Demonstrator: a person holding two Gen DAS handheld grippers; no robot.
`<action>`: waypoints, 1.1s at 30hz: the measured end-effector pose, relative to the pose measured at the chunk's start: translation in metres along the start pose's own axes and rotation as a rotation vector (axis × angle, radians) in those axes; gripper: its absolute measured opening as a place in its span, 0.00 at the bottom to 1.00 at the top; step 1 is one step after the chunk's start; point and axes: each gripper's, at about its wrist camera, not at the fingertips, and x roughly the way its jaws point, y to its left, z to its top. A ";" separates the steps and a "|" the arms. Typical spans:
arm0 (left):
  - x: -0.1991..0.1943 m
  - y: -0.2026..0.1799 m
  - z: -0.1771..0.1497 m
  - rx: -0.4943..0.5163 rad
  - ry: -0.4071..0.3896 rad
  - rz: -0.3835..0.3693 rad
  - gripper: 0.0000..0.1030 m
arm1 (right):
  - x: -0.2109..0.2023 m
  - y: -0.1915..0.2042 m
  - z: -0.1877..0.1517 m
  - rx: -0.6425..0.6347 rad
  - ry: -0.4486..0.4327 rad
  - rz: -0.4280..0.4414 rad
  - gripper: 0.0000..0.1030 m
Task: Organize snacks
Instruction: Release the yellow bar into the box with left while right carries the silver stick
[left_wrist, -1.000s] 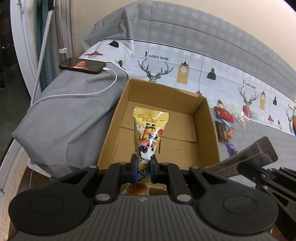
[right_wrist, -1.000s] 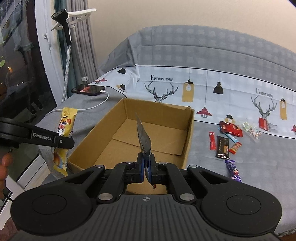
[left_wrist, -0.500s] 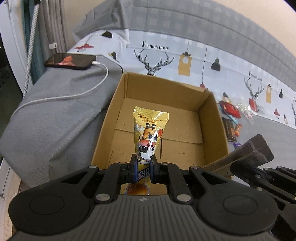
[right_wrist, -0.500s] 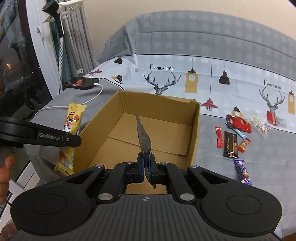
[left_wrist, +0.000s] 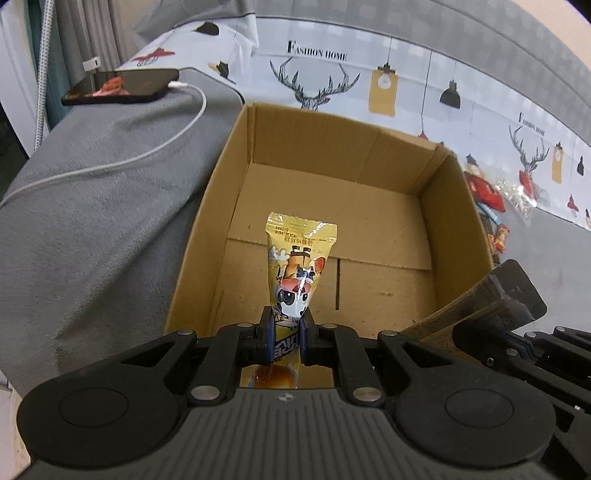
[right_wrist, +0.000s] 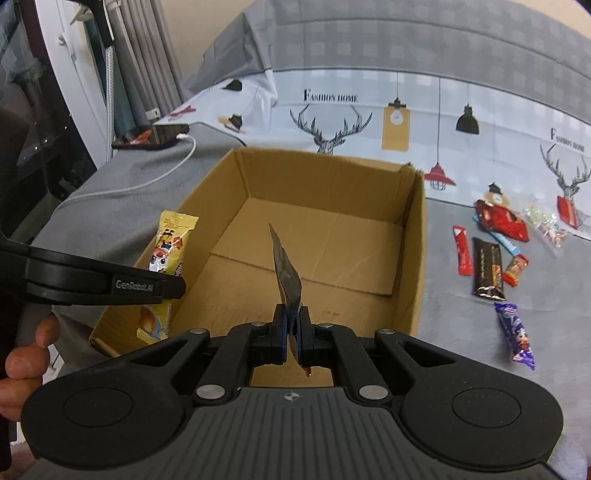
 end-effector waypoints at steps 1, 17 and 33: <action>0.003 0.001 0.000 0.000 0.005 0.002 0.13 | 0.003 0.000 0.000 -0.001 0.007 0.001 0.05; 0.030 0.002 0.006 0.011 0.048 0.027 0.13 | 0.038 0.000 0.003 0.005 0.077 0.000 0.05; 0.032 0.002 0.017 0.022 -0.021 0.106 0.93 | 0.051 -0.004 0.019 -0.004 0.036 -0.010 0.15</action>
